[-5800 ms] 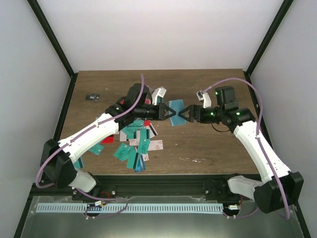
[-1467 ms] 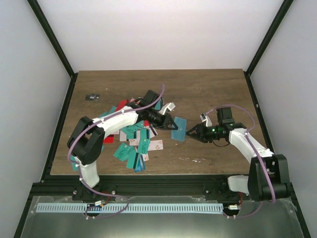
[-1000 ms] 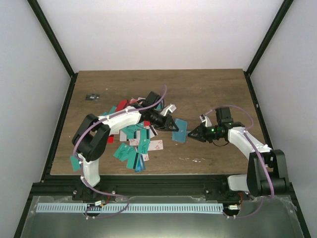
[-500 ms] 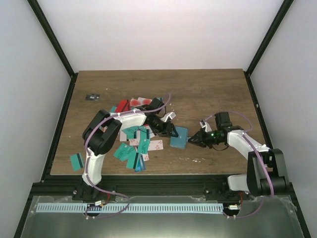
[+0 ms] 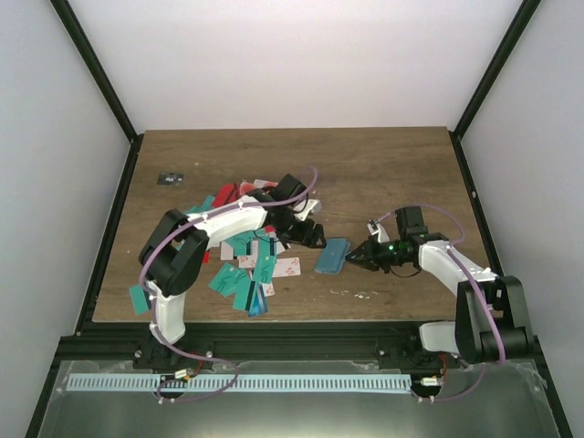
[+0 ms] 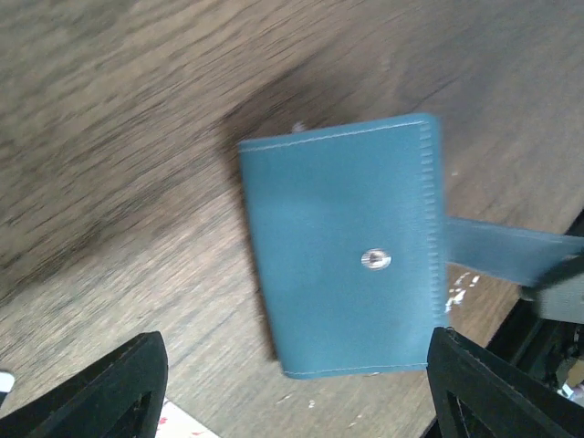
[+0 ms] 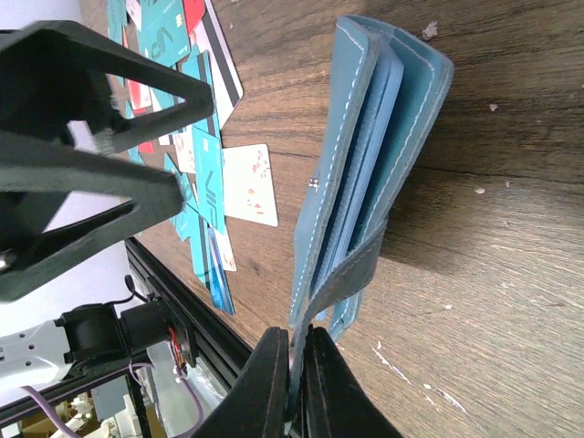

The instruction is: Put the credit cards into the card holder

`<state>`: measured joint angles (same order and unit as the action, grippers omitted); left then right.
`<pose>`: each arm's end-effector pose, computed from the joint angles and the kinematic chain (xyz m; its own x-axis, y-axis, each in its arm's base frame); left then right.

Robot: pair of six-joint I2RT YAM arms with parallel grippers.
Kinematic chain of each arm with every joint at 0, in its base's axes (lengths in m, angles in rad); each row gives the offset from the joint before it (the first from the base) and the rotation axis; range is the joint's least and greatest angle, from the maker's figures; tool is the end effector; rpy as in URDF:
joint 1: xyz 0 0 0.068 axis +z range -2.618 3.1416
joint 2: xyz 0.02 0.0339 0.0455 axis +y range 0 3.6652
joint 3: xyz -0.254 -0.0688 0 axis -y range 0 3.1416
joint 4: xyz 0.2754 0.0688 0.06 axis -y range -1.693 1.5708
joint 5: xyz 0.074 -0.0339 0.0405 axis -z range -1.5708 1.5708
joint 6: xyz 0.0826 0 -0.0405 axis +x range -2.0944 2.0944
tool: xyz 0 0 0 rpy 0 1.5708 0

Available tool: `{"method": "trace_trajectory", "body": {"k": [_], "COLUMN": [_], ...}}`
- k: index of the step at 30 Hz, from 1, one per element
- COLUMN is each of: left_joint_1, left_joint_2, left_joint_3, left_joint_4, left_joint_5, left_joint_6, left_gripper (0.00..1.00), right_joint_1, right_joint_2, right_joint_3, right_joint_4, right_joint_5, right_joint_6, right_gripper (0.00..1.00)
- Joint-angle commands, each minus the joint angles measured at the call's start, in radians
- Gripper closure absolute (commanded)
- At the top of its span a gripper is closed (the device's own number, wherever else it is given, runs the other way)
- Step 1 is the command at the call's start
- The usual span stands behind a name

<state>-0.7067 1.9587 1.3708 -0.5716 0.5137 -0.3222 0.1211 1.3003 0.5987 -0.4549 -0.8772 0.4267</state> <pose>0.3059 -0.3145 0.1120 -0.8876 0.3952 -0.2366 0.4574 0.6957 -0.5538 0.2427 0.0935 0.1103 -0.9864 0.1465 -0.0751 0.0261 0.5894 0.8074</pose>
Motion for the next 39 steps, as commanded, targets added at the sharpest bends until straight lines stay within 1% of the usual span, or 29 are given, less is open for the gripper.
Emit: {"method": "trace_trajectory", "body": {"k": [1, 6, 13, 22, 26, 31, 39], "left_joint_1": [-0.048, -0.097, -0.110, -0.128, -0.132, -0.132, -0.112], "left_joint_2": [-0.040, 0.009, 0.057, 0.111, 0.119, 0.123, 0.084], "left_joint_3": [0.054, 0.106, 0.157, 0.195, 0.200, 0.198, 0.209], "left_joint_4": [-0.040, -0.042, -0.072, -0.093, -0.104, -0.123, -0.113], "left_joint_5": [-0.056, -0.075, -0.106, -0.107, -0.128, -0.179, -0.233], "left_joint_6": [0.036, 0.022, 0.032, 0.040, 0.053, 0.075, 0.055], "left_gripper": [0.20, 0.18, 0.18, 0.18, 0.18, 0.21, 0.25], "right_joint_1": [0.005, 0.005, 0.005, 0.005, 0.005, 0.005, 0.005], "right_joint_2": [-0.017, -0.010, -0.023, -0.031, -0.032, -0.036, -0.012], "right_joint_3": [0.022, 0.047, 0.055, 0.063, 0.057, 0.058, 0.063], "right_joint_4": [0.003, -0.027, -0.035, -0.056, -0.048, -0.049, -0.107], "right_joint_5": [-0.027, -0.029, -0.015, -0.001, 0.000, 0.009, 0.071], "right_joint_6": [-0.013, -0.045, -0.048, -0.058, -0.051, -0.047, -0.061], "right_gripper": [0.99, 0.99, 0.99, 0.99, 0.99, 0.99, 0.99]}}
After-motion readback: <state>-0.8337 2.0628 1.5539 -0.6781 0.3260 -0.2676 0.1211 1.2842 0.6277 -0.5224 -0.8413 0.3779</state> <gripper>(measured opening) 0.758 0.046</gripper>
